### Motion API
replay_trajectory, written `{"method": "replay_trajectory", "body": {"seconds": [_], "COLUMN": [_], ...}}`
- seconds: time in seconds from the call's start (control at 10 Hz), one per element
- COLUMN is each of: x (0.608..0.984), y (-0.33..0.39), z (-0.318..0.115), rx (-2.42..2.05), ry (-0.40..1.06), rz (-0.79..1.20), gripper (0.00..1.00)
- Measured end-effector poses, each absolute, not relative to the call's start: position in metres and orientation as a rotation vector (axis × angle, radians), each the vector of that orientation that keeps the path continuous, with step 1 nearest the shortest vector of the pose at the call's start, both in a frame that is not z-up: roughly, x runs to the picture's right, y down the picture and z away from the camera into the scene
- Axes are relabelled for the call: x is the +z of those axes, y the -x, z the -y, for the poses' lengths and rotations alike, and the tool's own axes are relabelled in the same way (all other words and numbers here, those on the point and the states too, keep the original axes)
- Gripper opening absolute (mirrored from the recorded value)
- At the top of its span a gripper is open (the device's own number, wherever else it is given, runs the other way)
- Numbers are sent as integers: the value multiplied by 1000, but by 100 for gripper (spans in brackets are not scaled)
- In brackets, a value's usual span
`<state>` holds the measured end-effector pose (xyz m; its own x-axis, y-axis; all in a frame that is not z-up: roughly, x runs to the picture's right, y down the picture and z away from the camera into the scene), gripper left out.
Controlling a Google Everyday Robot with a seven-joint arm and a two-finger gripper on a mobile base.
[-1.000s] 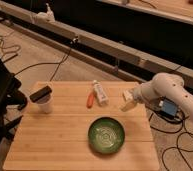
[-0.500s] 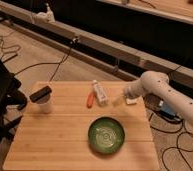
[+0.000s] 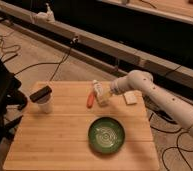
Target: Place the bottle in the ceramic bowl
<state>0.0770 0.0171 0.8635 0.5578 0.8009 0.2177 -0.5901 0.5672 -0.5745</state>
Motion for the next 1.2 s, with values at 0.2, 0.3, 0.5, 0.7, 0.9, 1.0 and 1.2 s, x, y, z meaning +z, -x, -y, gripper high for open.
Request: {"method": "replay_trajectory", "body": {"seconds": [0.2,0.3,0.5,0.7,0.9,1.0,1.2], "x": [864,864,874,887,905,909,922], "y": [-78,-78,-86,-81,-84,-85,-84], "z": [-17,-17,-24,-38,-50,-53,-63], "rx": [858,861,896,911,949,965,1011], "ry": [471,470,488,519,534,537,557], "rz": [493,494,478,457,416,406,380], "gripper": [78,78,78,78,78,78,78]}}
